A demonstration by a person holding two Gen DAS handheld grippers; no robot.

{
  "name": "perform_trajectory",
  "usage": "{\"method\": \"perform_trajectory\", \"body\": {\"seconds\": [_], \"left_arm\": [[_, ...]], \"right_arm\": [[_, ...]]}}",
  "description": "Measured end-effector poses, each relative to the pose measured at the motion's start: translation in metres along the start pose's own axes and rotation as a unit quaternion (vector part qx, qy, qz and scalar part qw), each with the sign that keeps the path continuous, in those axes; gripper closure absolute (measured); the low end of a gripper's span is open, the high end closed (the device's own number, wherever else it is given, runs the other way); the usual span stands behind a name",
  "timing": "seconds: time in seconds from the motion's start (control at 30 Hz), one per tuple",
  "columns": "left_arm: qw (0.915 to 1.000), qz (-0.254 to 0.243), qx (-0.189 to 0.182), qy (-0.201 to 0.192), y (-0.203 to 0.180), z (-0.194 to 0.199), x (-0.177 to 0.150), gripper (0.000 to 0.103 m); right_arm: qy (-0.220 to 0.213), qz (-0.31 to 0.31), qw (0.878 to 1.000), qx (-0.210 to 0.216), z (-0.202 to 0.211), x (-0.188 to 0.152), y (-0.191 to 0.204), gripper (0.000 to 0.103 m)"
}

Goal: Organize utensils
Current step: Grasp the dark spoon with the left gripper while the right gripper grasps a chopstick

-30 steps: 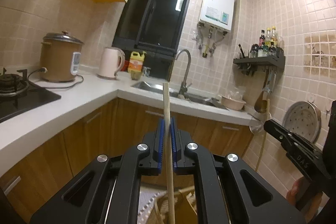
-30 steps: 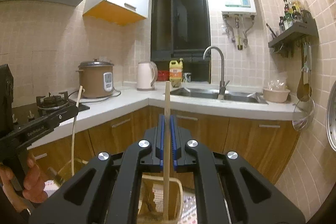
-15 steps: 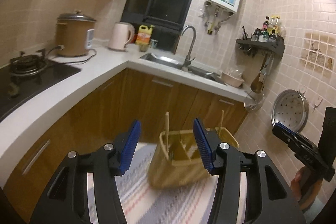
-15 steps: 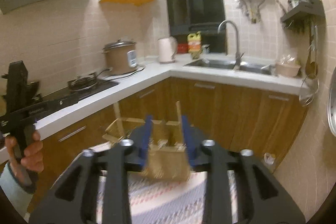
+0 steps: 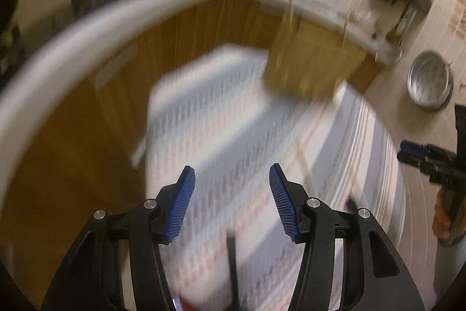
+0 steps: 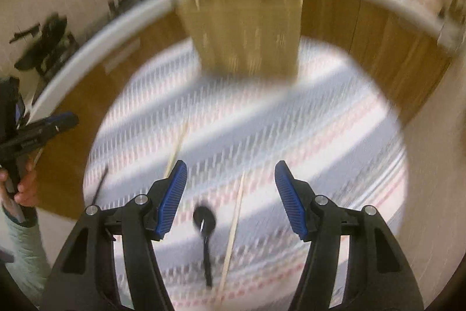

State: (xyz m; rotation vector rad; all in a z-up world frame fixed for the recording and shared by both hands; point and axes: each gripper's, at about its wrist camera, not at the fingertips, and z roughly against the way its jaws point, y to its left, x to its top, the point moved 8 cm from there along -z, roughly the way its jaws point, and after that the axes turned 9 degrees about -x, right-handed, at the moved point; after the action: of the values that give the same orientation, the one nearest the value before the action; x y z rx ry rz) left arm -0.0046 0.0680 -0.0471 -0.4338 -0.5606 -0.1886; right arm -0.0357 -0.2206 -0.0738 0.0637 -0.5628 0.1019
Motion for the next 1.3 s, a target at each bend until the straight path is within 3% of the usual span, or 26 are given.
{"method": "perform_trajectory", "body": {"seconds": [0.13, 0.27, 0.33, 0.53, 0.6, 0.83, 0.97, 1.0, 1.17, 1.3], "left_arm": [[0.9962, 0.032, -0.019, 0.079, 0.017, -0.03, -0.045, 0.054], [0.9912, 0.044, -0.04, 0.118, 0.018, -0.045, -0.071, 0.057], [0.99, 0.037, -0.033, 0.132, 0.014, -0.051, -0.081, 0.061], [0.9907, -0.001, 0.005, 0.136, -0.003, -0.055, -0.083, 0.065], [0.99, -0.018, 0.024, 0.137, -0.007, -0.057, -0.081, 0.074], [0.9905, -0.02, 0.033, 0.132, -0.007, -0.058, -0.079, 0.077], [0.9906, -0.023, 0.034, 0.131, -0.005, -0.057, -0.081, 0.076], [0.991, -0.022, 0.03, 0.129, -0.007, -0.057, -0.081, 0.069], [0.9895, -0.057, 0.059, 0.119, -0.021, -0.065, -0.084, 0.068], [0.9868, -0.072, 0.09, 0.114, -0.018, -0.062, -0.085, 0.087]], "right_arm": [[0.084, -0.025, 0.996, 0.021, -0.035, -0.037, -0.004, 0.047], [0.101, -0.028, 0.994, 0.014, -0.048, -0.05, -0.004, 0.051], [0.104, -0.027, 0.994, 0.014, -0.049, -0.053, -0.002, 0.051], [0.118, -0.011, 0.993, 0.01, -0.058, -0.048, 0.01, 0.066], [0.13, -0.017, 0.991, 0.015, -0.065, -0.042, 0.011, 0.066], [0.158, -0.01, 0.987, -0.005, -0.087, -0.037, 0.015, 0.07], [0.16, 0.001, 0.987, -0.007, -0.088, -0.039, 0.025, 0.071], [0.16, 0.003, 0.987, -0.013, -0.09, -0.039, 0.026, 0.071], [0.157, 0.039, 0.984, -0.076, -0.095, -0.039, 0.033, 0.087], [0.152, 0.049, 0.983, -0.088, -0.097, -0.037, 0.037, 0.094]]}}
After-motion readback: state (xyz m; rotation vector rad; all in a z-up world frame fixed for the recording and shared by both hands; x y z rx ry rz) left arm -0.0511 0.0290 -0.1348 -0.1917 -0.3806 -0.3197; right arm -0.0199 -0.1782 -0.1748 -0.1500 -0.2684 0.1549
